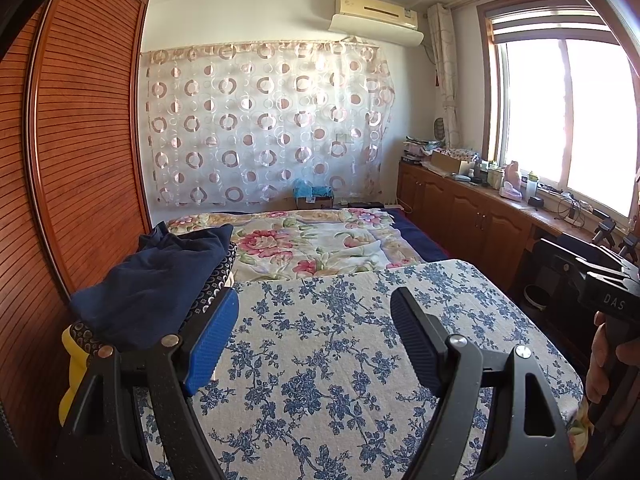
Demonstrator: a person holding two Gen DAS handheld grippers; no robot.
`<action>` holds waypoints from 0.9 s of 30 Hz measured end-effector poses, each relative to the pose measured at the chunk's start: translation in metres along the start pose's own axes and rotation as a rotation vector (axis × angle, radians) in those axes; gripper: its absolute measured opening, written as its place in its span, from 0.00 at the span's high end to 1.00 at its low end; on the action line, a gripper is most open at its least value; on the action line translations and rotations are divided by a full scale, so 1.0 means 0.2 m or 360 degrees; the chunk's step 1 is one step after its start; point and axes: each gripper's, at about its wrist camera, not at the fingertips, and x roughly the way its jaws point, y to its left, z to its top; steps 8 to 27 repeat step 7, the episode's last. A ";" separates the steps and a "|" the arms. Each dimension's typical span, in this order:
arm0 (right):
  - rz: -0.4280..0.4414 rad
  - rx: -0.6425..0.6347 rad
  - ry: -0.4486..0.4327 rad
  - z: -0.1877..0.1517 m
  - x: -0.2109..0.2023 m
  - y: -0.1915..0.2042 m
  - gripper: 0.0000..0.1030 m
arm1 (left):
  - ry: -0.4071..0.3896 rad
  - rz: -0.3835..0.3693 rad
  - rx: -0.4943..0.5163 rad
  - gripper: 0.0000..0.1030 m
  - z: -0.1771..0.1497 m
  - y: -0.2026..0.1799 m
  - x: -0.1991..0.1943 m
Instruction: Fold small clothes
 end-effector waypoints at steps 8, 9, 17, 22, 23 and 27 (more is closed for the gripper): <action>0.0004 0.0003 0.0002 -0.01 0.00 -0.01 0.14 | 0.0000 -0.0001 -0.0001 0.23 0.00 0.00 0.00; 0.0004 0.0003 0.0002 -0.01 0.00 -0.01 0.14 | 0.0000 -0.0001 -0.0001 0.23 0.00 0.00 0.00; 0.0004 0.0003 0.0002 -0.01 0.00 -0.01 0.14 | 0.0000 -0.0001 -0.0001 0.23 0.00 0.00 0.00; 0.0004 0.0003 0.0002 -0.01 0.00 -0.01 0.14 | 0.0000 -0.0001 -0.0001 0.23 0.00 0.00 0.00; 0.0004 0.0003 0.0002 -0.01 0.00 -0.01 0.14 | 0.0000 -0.0001 -0.0001 0.23 0.00 0.00 0.00; 0.0004 0.0003 0.0002 -0.01 0.00 -0.01 0.14 | 0.0000 -0.0001 -0.0001 0.23 0.00 0.00 0.00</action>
